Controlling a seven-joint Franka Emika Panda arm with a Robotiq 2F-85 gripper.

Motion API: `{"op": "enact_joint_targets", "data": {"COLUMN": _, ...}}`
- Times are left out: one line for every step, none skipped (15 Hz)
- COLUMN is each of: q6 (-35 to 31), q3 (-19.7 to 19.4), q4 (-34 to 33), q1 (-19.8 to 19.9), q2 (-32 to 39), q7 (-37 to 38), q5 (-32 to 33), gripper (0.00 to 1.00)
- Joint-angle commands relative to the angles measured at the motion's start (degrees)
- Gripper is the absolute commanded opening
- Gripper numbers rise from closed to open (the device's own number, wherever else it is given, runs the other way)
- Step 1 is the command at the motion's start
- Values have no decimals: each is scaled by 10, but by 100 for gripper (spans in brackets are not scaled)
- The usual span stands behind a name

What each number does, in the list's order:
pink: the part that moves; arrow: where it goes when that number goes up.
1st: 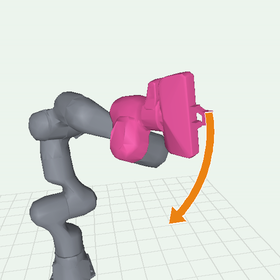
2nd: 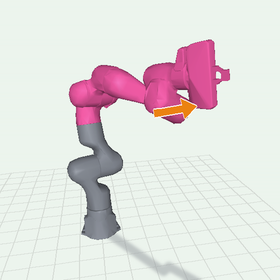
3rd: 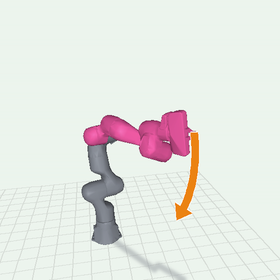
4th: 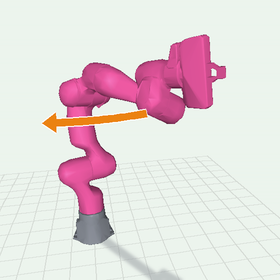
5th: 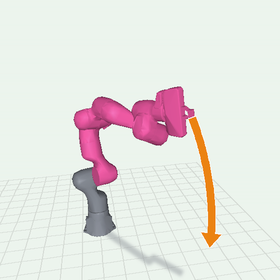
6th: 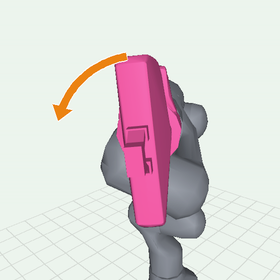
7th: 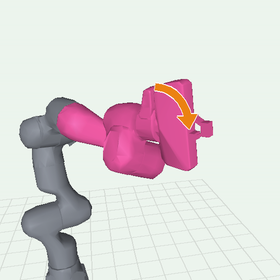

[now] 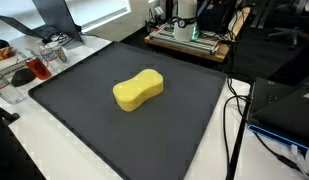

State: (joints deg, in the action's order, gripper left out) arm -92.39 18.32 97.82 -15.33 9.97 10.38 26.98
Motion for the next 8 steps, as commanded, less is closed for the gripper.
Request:
{"op": "enact_joint_targets", "data": {"q6": 64, "q3": -22, "q4": -94, "q1": -38, "q2": 83, "q7": 44, "q5": 17, "gripper": 100}}
{"op": "enact_joint_targets", "data": {"q6": 65, "q3": -27, "q4": -104, "q1": -48, "q2": 96, "q7": 44, "q5": 28, "gripper": 100}}
{"op": "enact_joint_targets", "data": {"q6": 52, "q3": -29, "q4": -105, "q1": -55, "q2": 98, "q7": 26, "q5": 41, "gripper": 100}}
{"op": "enact_joint_targets", "data": {"q6": 36, "q3": -33, "q4": -69, "q1": -46, "q2": 74, "q7": 28, "q5": 14, "gripper": 100}}
{"op": "enact_joint_targets", "data": {"q6": 36, "q3": -36, "q4": -79, "q1": -52, "q2": 84, "q7": 28, "q5": 21, "gripper": 100}}
{"op": "enact_joint_targets", "data": {"q6": 36, "q3": -37, "q4": -86, "q1": -57, "q2": 91, "q7": 28, "q5": 24, "gripper": 100}}
{"op": "enact_joint_targets", "data": {"q6": 36, "q3": -37, "q4": -89, "q1": -59, "q2": 93, "q7": 28, "q5": 25, "gripper": 100}}
{"op": "enact_joint_targets", "data": {"q6": 36, "q3": -37, "q4": -91, "q1": -59, "q2": 94, "q7": 28, "q5": 26, "gripper": 100}}
